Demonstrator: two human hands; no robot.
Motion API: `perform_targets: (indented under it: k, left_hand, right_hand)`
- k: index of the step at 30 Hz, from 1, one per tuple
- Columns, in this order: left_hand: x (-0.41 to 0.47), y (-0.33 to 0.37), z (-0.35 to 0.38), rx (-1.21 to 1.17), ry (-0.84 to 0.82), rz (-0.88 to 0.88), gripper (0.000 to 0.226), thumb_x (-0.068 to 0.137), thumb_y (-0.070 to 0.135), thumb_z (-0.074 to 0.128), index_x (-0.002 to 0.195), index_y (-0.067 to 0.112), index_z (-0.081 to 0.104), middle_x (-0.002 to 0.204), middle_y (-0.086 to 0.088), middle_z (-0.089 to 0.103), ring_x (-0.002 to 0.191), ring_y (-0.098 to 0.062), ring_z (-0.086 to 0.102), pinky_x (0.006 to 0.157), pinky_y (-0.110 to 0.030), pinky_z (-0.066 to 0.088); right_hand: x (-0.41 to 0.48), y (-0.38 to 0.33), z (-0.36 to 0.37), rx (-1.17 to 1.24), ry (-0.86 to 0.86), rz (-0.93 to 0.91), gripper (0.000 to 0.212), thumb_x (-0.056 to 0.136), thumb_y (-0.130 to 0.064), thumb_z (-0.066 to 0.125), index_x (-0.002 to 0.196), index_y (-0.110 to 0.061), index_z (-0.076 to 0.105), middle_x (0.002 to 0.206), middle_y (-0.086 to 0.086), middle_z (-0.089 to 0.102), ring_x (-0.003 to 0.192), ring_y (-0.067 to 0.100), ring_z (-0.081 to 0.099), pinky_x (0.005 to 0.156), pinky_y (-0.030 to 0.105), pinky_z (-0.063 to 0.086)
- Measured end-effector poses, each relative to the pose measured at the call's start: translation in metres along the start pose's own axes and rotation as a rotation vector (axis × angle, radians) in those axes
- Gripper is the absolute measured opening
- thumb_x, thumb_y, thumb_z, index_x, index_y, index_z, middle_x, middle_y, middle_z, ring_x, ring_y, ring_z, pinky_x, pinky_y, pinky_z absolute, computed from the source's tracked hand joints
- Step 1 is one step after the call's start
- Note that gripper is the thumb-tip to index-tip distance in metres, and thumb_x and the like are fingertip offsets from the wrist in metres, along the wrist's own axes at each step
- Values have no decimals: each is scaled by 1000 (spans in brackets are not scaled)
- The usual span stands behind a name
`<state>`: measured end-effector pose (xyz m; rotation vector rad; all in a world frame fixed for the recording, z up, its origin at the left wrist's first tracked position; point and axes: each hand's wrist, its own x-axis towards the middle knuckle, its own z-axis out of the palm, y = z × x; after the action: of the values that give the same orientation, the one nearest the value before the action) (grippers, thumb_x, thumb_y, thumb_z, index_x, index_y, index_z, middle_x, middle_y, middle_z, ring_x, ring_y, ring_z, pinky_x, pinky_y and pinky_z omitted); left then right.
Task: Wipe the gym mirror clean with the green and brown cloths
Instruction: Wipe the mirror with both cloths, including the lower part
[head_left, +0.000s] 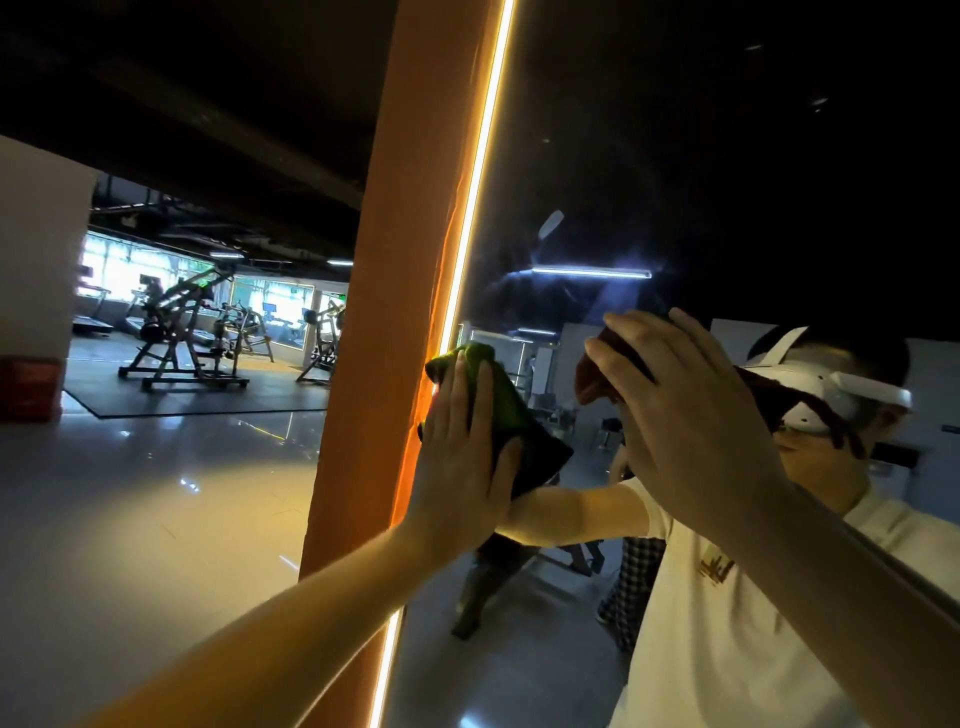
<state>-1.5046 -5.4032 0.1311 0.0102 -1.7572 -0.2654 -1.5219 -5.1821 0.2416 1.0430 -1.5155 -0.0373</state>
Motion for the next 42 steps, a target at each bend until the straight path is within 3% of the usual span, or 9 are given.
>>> perform_targets:
  k: [7,12,16,21,23,29,34,36,42]
  left_hand:
    - [-63,-5,9,-5,-96,157,74,110,53,16,163,3,12,173,-13,2,159,-38,9,118,-69,29]
    - [100,23,0,-42,143,105,73,107,49,24,162,1,19,170,-23,14,158,-38,15,124,-57,25]
    - [192,49,-7,-29,176,-23,76,103,50,23,163,4,19,169,-23,17,156,-40,16,125,-57,21]
    - [77,12,-10,24,-42,416,62,109,39,27,165,13,15,173,-11,9,160,-30,11,123,-62,26]
    - [73,-2,-21,29,-90,488,62,110,42,23,164,13,17,172,-13,13,159,-31,13,123,-61,26]
    - [188,48,-31,47,39,278,67,105,43,30,164,15,18,172,-9,15,159,-28,11,128,-54,18]
    - [95,22,-18,54,-20,403,63,109,47,21,164,16,18,171,-11,15,158,-31,18,124,-58,28]
    - [101,11,-23,96,-44,428,63,110,47,18,163,15,17,170,-16,16,157,-35,19,122,-62,29]
    - [196,54,-22,40,15,82,79,101,57,13,166,13,5,173,-11,0,160,-27,-3,130,-48,6]
  right_hand:
    - [4,15,-8,-55,65,27,58,83,-13,58,140,-2,55,146,25,52,138,43,47,119,61,31]
    - [25,38,-24,-79,104,128,62,80,-13,60,141,-4,54,149,24,49,142,41,44,120,61,29]
    - [33,40,-20,-87,117,107,61,78,-14,61,139,-5,56,146,23,52,140,40,47,119,61,31]
    - [31,44,-19,-70,146,106,61,80,-11,68,139,-6,56,146,20,53,139,38,48,119,60,33]
    - [32,43,-18,-74,139,96,59,81,-12,67,139,-6,56,145,20,53,139,38,48,119,60,33]
    - [34,44,-18,-66,136,93,56,82,-15,60,138,-6,58,144,20,55,138,38,50,118,60,34]
    - [31,46,-19,-34,167,70,55,83,-14,60,137,-6,57,143,19,55,136,38,51,117,61,35]
    - [31,45,-19,-35,159,54,55,83,-14,59,137,-6,57,142,20,56,136,39,52,116,62,35]
    - [33,43,-16,-47,155,58,54,83,-16,59,136,-6,59,141,20,57,135,38,53,117,60,35]
